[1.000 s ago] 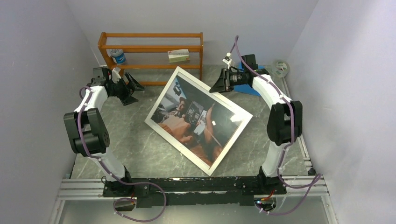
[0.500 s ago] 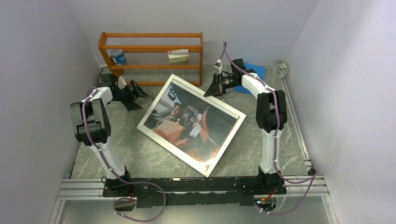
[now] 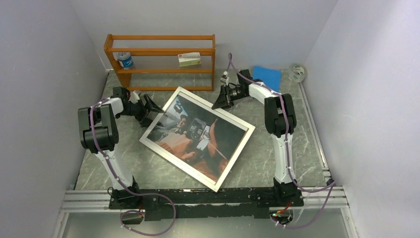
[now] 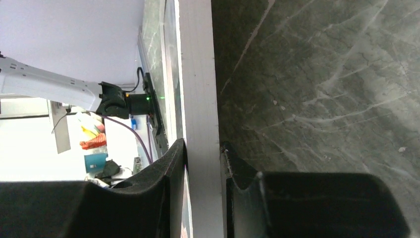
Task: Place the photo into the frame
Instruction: Turn over the photo frame at the center of the board, then adjust the photo frame at the center of the board.
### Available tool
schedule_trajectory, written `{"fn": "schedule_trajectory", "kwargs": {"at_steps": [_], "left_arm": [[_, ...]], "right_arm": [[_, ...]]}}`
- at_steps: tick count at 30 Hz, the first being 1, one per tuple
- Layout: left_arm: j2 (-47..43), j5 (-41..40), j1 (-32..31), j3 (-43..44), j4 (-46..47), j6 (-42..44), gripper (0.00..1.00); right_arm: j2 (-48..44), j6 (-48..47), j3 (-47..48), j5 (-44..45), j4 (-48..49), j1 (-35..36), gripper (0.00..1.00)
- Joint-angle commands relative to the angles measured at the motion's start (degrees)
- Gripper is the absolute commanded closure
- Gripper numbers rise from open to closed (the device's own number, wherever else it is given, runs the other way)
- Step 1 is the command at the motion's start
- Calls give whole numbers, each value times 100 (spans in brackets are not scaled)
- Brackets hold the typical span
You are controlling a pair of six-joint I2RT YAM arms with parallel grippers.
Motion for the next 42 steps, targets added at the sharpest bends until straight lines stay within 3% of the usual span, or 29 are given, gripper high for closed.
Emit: {"fn": "schedule_trajectory", "kwargs": {"at_steps": [1,5,12,19,25,29,34,37,42], "left_arm": [[-224,433,-9,-261,-10,160,8],[-113,321,-9,-336,-222,260,9],[-293,30,-15,-526,-331,233,10],[-497,-561,-11,-613,-605,283,10],[-834,-1778,-15,-625,-964,287,8],[-1160,-2401,-19,-657,-999,296,6],[-1333,-1921,-53,-631,-824,294,9],[-1234,-1742,-82,-612,-860,318,15],[-1084,-1710,-169,-554,-929,335,16]], "right_arm": [[70,-111,158,399,302,103,69],[237,-157,400,525,175,101,51],[340,370,655,1151,421,96,37],[-236,1158,798,3770,269,99,28],[-2177,2446,-962,6448,522,97,27],[-3689,3202,-2525,7568,312,105,25],[-4911,3903,-3938,7683,-260,105,24],[-5306,4164,-4730,7128,-269,95,22],[-5574,4659,-5597,6539,-97,108,19]]}}
